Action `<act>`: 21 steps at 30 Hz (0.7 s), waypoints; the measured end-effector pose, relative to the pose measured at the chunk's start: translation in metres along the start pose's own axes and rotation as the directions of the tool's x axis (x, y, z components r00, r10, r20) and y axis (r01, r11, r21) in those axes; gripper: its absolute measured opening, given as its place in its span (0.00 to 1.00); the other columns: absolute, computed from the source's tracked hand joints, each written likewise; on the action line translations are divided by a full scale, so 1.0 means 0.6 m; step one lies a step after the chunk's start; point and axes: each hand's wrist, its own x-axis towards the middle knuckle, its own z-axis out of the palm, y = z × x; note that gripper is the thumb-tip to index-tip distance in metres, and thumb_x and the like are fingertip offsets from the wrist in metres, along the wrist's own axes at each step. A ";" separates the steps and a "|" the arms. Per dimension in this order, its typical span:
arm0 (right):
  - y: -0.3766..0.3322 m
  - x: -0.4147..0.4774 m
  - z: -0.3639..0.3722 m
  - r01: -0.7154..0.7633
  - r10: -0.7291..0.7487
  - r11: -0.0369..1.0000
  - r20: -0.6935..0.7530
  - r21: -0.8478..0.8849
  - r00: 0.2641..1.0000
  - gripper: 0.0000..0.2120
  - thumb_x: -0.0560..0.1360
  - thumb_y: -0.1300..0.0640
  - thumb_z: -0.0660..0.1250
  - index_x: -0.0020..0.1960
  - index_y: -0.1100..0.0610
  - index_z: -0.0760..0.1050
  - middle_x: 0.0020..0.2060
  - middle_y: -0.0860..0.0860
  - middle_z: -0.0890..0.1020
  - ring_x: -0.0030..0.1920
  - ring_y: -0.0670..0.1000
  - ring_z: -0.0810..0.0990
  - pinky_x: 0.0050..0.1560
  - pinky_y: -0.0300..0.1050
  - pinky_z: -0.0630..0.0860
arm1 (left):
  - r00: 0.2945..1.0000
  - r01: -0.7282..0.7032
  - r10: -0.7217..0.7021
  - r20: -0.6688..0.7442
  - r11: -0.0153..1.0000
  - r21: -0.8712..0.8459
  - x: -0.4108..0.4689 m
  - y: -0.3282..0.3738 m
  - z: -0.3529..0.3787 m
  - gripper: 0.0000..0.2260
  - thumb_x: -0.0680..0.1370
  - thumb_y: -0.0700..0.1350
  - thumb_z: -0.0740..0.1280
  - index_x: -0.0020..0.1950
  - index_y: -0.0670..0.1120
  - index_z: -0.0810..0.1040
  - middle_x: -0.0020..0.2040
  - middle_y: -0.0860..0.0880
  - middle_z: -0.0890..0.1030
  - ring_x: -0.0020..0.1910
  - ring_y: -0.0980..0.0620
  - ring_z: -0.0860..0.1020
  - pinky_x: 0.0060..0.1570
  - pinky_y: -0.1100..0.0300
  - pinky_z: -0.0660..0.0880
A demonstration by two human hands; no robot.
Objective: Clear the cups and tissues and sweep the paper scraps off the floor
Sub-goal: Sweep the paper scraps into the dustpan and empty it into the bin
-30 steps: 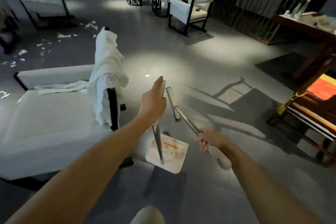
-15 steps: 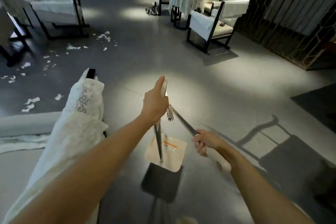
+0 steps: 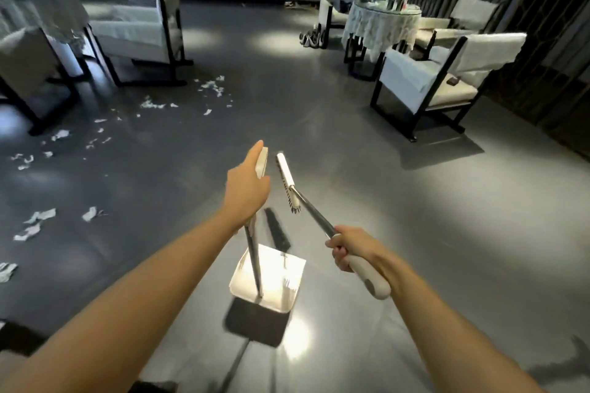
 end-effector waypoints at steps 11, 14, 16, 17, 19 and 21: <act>-0.422 0.461 -0.089 0.023 -0.022 0.999 0.047 -0.040 0.999 0.30 0.76 0.72 0.57 0.75 0.54 0.57 0.18 0.49 0.68 0.16 0.42 0.64 0.18 0.30 0.62 | 0.976 0.142 -0.137 -0.168 0.990 0.021 0.573 -0.080 0.157 0.29 0.78 0.37 0.61 0.76 0.55 0.57 0.71 0.47 0.68 0.65 0.44 0.71 0.51 0.67 0.65; -0.550 0.587 -0.109 0.007 -0.005 1.000 0.088 -0.017 0.996 0.28 0.76 0.71 0.59 0.73 0.54 0.60 0.19 0.50 0.69 0.16 0.42 0.64 0.18 0.30 0.63 | 0.969 0.187 -0.181 -0.170 0.982 0.019 0.740 -0.090 0.191 0.29 0.79 0.38 0.60 0.76 0.57 0.57 0.70 0.45 0.69 0.64 0.44 0.72 0.48 0.65 0.67; -0.633 0.664 -0.129 0.016 -0.014 0.999 0.092 -0.027 0.996 0.27 0.76 0.71 0.59 0.72 0.56 0.61 0.21 0.50 0.68 0.17 0.42 0.64 0.18 0.30 0.63 | 0.958 0.232 -0.224 -0.178 0.973 0.022 0.847 -0.092 0.207 0.29 0.79 0.38 0.60 0.76 0.57 0.56 0.70 0.45 0.69 0.64 0.44 0.71 0.49 0.64 0.67; -0.667 0.697 -0.139 0.009 -0.005 0.999 0.090 -0.043 0.996 0.26 0.76 0.71 0.60 0.71 0.57 0.61 0.21 0.50 0.69 0.17 0.42 0.65 0.18 0.31 0.63 | 0.955 0.247 -0.238 -0.174 0.969 0.031 0.894 -0.091 0.214 0.29 0.79 0.38 0.60 0.76 0.57 0.56 0.70 0.45 0.69 0.64 0.44 0.71 0.50 0.64 0.66; -0.742 0.767 -0.157 -0.004 0.014 0.996 0.115 -0.088 0.993 0.27 0.76 0.70 0.60 0.73 0.58 0.60 0.20 0.50 0.70 0.17 0.42 0.65 0.18 0.31 0.63 | 0.955 0.245 -0.233 -0.182 0.968 0.045 0.996 -0.092 0.228 0.29 0.78 0.38 0.61 0.76 0.56 0.56 0.70 0.45 0.70 0.61 0.45 0.72 0.50 0.68 0.63; -0.813 0.843 -0.173 -0.008 0.019 0.996 0.113 -0.088 0.993 0.30 0.76 0.70 0.60 0.75 0.56 0.57 0.19 0.50 0.70 0.16 0.42 0.64 0.17 0.32 0.64 | 0.953 0.244 -0.227 -0.199 0.968 0.066 1.091 -0.097 0.240 0.29 0.78 0.37 0.61 0.76 0.55 0.57 0.68 0.44 0.72 0.51 0.49 0.73 0.44 0.73 0.65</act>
